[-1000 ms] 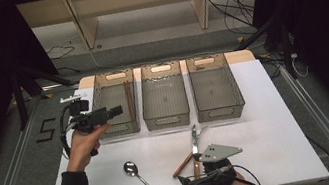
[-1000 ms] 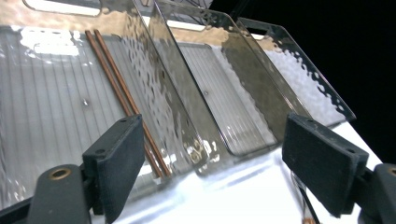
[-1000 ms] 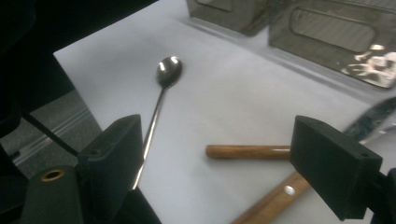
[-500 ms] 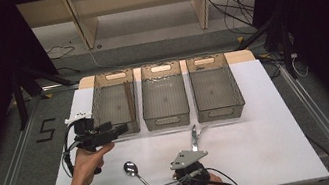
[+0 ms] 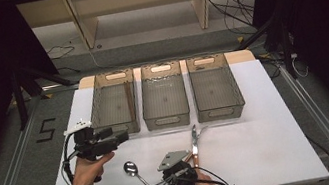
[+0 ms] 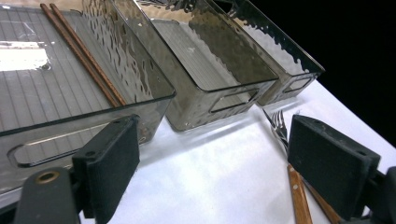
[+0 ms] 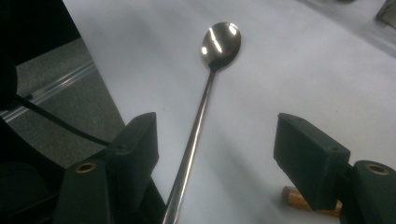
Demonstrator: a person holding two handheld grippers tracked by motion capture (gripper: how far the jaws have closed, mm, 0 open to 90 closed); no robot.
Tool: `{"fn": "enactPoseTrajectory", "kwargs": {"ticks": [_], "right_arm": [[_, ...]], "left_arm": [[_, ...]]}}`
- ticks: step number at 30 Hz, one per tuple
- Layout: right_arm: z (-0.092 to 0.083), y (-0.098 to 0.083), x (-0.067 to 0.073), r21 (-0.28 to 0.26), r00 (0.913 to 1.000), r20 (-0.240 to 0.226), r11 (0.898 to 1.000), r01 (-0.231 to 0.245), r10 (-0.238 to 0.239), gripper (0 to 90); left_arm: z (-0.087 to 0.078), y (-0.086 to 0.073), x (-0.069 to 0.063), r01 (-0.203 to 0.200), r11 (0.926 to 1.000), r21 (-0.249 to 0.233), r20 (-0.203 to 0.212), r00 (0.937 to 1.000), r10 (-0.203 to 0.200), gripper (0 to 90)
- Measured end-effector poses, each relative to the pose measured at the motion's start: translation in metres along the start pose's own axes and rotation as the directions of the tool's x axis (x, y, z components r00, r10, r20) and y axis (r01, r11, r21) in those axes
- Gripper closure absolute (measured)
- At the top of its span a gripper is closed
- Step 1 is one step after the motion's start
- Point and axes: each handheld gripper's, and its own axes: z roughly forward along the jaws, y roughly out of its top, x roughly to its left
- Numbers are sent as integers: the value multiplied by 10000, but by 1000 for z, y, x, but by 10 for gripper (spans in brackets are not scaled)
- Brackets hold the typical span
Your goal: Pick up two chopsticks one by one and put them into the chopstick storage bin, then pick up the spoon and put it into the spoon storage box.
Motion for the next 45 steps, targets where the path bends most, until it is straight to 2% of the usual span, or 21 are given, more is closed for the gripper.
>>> {"fn": "enactPoseTrajectory", "kwargs": {"ticks": [6,14,19,23,27,33,36,39,42,45], "right_arm": [[9,2,3,374,9999,-42,9992,157,-156,338],[17,7,7,568,9996,55,9980,278,-281,388],[20,6,8,757,9993,25,9964,375,-378,394],[16,4,5,703,9995,8,9970,328,-329,394],[9,1,2,538,9996,32,9982,269,-271,386],[-3,-5,-5,194,10000,-17,9998,87,-87,356],[-9,-7,-7,73,10000,29,10000,49,-49,350],[-14,-9,-9,-26,10000,31,10000,7,-7,346],[-18,-11,-10,-118,10000,48,9999,28,-28,342],[-22,-13,-12,-214,9999,113,9998,6,-4,339]], "left_arm": [[-1,-8,1,38,10000,41,-90,10000,-38,165],[-4,-15,5,-42,9996,272,-254,9997,49,165],[-7,-15,5,-131,9974,704,-427,9990,162,165],[-7,-16,5,-37,9907,1357,-546,9984,112,165],[-3,-19,6,32,9757,2192,-593,9982,101,180],[2,-25,11,384,9514,3056,-567,9981,-221,234],[6,-30,15,794,9302,3582,-706,9958,-578,274],[10,-35,20,1253,9142,3855,-811,9915,-1017,326],[14,-39,22,1480,9032,4028,-926,9884,-1206,357],[18,-44,25,1606,8893,4282,-916,9867,-1341,399]]}}
